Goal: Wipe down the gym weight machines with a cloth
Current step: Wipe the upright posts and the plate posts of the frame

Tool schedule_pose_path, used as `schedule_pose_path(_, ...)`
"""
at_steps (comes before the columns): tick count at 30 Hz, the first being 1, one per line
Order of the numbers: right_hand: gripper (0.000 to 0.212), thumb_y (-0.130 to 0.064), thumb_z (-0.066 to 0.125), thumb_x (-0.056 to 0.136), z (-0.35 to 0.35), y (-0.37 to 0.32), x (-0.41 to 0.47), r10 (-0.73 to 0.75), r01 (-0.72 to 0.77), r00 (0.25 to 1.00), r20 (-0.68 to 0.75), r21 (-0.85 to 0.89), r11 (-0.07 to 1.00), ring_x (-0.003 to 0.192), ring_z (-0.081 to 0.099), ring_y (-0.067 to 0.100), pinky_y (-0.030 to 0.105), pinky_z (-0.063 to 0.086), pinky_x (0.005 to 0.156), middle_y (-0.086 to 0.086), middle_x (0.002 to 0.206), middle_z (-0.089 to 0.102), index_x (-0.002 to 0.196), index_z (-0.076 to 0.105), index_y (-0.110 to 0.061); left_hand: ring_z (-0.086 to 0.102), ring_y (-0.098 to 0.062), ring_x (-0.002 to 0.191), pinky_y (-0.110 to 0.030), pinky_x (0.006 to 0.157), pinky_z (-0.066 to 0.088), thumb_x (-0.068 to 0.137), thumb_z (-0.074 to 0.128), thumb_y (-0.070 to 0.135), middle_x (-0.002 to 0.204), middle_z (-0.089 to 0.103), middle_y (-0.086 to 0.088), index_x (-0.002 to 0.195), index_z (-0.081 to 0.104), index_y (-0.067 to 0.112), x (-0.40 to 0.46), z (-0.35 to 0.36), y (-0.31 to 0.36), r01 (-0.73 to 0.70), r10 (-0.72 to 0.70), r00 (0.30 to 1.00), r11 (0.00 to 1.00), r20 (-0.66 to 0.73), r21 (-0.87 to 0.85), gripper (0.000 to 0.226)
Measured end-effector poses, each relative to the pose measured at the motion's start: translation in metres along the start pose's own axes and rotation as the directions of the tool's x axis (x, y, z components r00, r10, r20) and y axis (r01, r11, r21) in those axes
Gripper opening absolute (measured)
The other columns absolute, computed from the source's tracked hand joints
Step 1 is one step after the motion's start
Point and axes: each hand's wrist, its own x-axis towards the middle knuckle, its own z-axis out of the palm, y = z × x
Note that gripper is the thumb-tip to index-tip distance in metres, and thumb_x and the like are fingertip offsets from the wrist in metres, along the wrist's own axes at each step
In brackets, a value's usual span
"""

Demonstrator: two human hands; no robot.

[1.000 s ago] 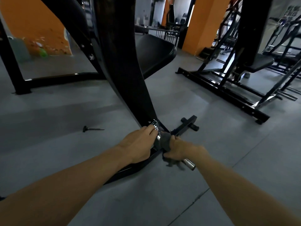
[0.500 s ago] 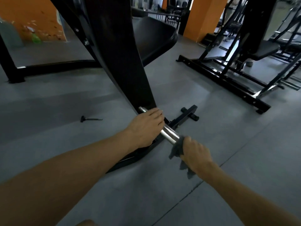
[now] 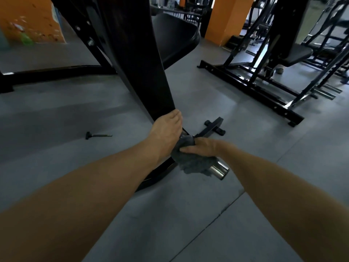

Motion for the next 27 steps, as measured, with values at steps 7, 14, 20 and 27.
schedule_pose_path(7,0.032,-0.047,0.052,0.102,0.029,0.054,-0.062,0.001,0.003,1.000,-0.014,0.310,0.951,0.105,0.065,0.006,0.030,0.052,0.097,-0.006,0.118,0.067,0.126,0.057,-0.028,-0.006,-0.036,0.156,-0.051,0.123,-0.012,0.100,0.038,0.054,0.168,-0.006,-0.020,0.160,-0.001,0.002,-0.004,0.010,0.003,-0.004,0.005,0.998,1.000,-0.060,0.018,0.089)
schedule_pose_path(14,0.048,-0.050,0.036,0.107,0.012,0.013,-0.018,-0.021,0.026,1.000,-0.020,0.277,0.961,0.113,0.061,0.022,0.039,0.046,0.105,0.005,0.127,0.063,0.135,0.057,-0.016,-0.009,-0.039,0.155,-0.052,0.124,-0.013,0.096,0.032,0.059,0.167,-0.011,-0.024,0.159,-0.005,-0.001,0.003,0.021,0.004,-0.014,0.017,0.997,0.999,-0.081,0.038,0.095)
schedule_pose_path(20,0.050,-0.049,0.037,0.105,0.031,0.061,-0.075,0.099,-0.106,0.994,0.039,0.475,0.874,0.113,0.065,0.020,0.035,0.049,0.103,0.007,0.125,0.067,0.131,0.057,-0.012,-0.009,-0.040,0.155,-0.052,0.125,-0.006,0.095,0.027,0.061,0.166,-0.012,-0.025,0.158,-0.007,-0.003,0.003,0.024,0.004,0.001,-0.001,0.995,1.000,-0.095,0.002,0.096)
schedule_pose_path(27,0.059,-0.052,0.056,0.095,0.030,0.048,-0.054,0.168,-0.165,0.985,0.024,-0.100,0.981,0.094,0.063,0.018,0.037,0.054,0.089,0.002,0.106,0.063,0.126,0.044,-0.004,-0.008,-0.037,0.155,-0.050,0.126,-0.006,0.097,0.029,0.063,0.167,-0.010,-0.023,0.158,-0.006,-0.001,-0.003,0.013,0.000,-0.010,0.009,0.999,1.000,-0.036,-0.024,0.096)
